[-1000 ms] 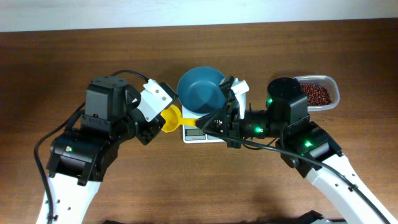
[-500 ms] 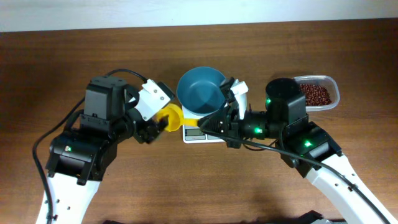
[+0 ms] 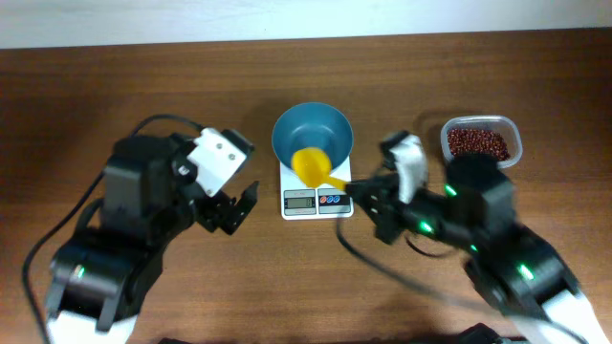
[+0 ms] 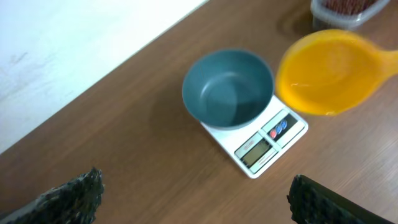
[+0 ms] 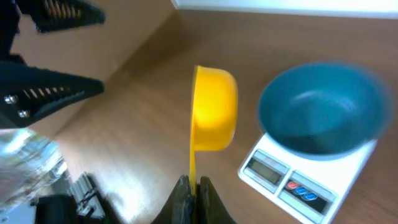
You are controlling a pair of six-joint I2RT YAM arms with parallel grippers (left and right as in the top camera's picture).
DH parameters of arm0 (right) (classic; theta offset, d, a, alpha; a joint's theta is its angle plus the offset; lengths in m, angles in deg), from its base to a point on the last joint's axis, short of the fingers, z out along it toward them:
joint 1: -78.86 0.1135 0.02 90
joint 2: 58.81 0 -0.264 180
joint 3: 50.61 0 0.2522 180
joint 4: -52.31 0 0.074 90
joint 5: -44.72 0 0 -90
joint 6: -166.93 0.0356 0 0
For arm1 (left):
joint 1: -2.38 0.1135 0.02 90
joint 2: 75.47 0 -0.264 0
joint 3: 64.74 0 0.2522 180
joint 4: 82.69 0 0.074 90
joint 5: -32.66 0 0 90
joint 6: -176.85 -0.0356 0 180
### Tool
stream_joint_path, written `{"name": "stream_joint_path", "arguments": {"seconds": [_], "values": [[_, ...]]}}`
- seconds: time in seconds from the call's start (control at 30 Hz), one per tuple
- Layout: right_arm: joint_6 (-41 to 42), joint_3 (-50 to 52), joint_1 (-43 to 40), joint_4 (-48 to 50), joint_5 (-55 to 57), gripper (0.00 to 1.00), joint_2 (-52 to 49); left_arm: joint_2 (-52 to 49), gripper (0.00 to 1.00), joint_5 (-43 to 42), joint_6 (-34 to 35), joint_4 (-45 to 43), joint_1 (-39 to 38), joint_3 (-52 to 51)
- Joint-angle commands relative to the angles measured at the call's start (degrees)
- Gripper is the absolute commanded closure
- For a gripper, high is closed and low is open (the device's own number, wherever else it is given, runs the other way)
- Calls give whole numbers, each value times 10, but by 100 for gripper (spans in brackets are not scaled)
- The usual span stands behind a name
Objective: Scoop item into bowl and weigh 50g on scale
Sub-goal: 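Open the left gripper and pull the scoop right with the right gripper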
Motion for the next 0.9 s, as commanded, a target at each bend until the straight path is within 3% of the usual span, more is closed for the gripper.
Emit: {"name": "stream_joint_path", "arguments": {"seconds": [0.0,0.07,0.17,0.3,0.5,0.63,0.87], "values": [[-8,-2,3,-57,137,96,89,11,1,3,97,22,3,8],[-8,-2,3,-102,183,96,129,5,1,3,129,46,3,7],[-7,-2,3,-159,207,96,179,-13,1,10,122,72,3,7],[-7,-1,3,-203,217,96,199,-58,1,-18,-3,128,3,7],[51,-1,3,-251,318,96,199,-146,1,-7,3,150,3,7],[55,-1,3,-265,338,96,199,-179,1,-69,-166,187,-10,7],[56,-1,3,-267,344,96,199,-142,1,-73,-164,192,-6,7]]}}
